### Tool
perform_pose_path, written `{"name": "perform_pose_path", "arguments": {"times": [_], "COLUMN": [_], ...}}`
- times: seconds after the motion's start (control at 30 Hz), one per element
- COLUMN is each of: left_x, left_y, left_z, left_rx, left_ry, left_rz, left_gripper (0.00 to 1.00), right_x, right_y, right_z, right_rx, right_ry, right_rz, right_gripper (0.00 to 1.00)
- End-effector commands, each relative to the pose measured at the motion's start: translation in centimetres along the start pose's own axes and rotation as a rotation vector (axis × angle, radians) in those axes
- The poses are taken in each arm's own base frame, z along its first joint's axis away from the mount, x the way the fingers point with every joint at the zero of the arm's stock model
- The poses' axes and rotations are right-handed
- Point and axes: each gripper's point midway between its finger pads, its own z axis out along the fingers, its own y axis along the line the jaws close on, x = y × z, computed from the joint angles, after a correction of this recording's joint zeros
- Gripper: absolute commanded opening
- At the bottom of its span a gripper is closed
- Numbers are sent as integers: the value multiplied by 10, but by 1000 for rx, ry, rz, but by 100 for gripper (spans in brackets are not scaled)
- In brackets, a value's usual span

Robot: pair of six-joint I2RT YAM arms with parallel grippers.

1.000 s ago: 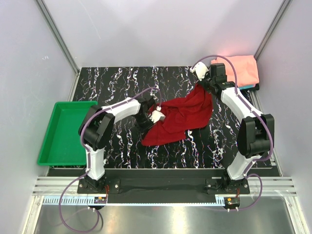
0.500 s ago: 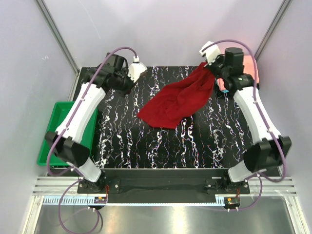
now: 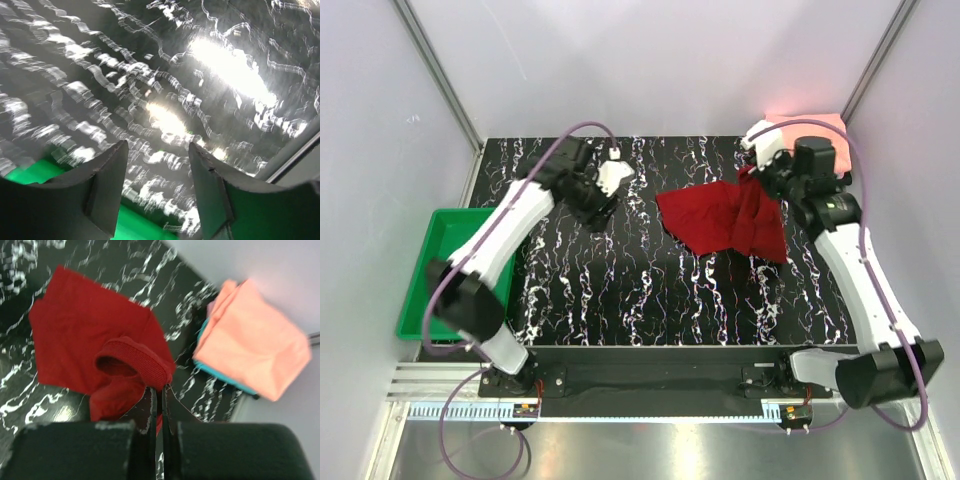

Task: Fold and stack the t-shirts
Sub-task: Flatten the tshirt out

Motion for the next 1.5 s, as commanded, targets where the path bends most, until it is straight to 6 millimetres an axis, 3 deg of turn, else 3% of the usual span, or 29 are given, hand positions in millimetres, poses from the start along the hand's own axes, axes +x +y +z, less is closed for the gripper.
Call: {"name": "perform_pose_path", "arguments": {"times": [0.0,0.17,0.27,0.37,0.57,0.77,0.93,1.2,1.37,1.47], "left_x": [-45,-92,-111,-112,-118,-124,-129,-122,-117,-116], "left_y": [6,14,19,23,23,25,15,-8,-16,-19], "left_z": [39,68,97,148,195,213,225,251,251,246], "left_rx": [106,211,281,355,462,477,523,585,619,631], "left_ry": [-127,-211,-226,-204,-216,-229,-236,-194,-177,-171], "left_rz": [-139,-265,-306,-358,-412,-430,-443,-454,-464,-469], "left_gripper": [58,58,58,57,56,55,56,56,52,44], "right_x": [3,-2,4,16,30,34,36,38,43,45], "right_y": [8,8,9,15,20,18,18,10,11,12], "right_z": [8,8,8,9,9,13,18,29,38,42], "right_rx": [-34,-43,-38,-42,-50,-46,-51,-30,-34,-34], "right_ry": [7,2,17,38,86,109,126,150,159,155], "right_rz": [31,53,45,50,57,52,50,21,14,10], "right_gripper": [0,0,0,0,0,0,0,0,0,0]}}
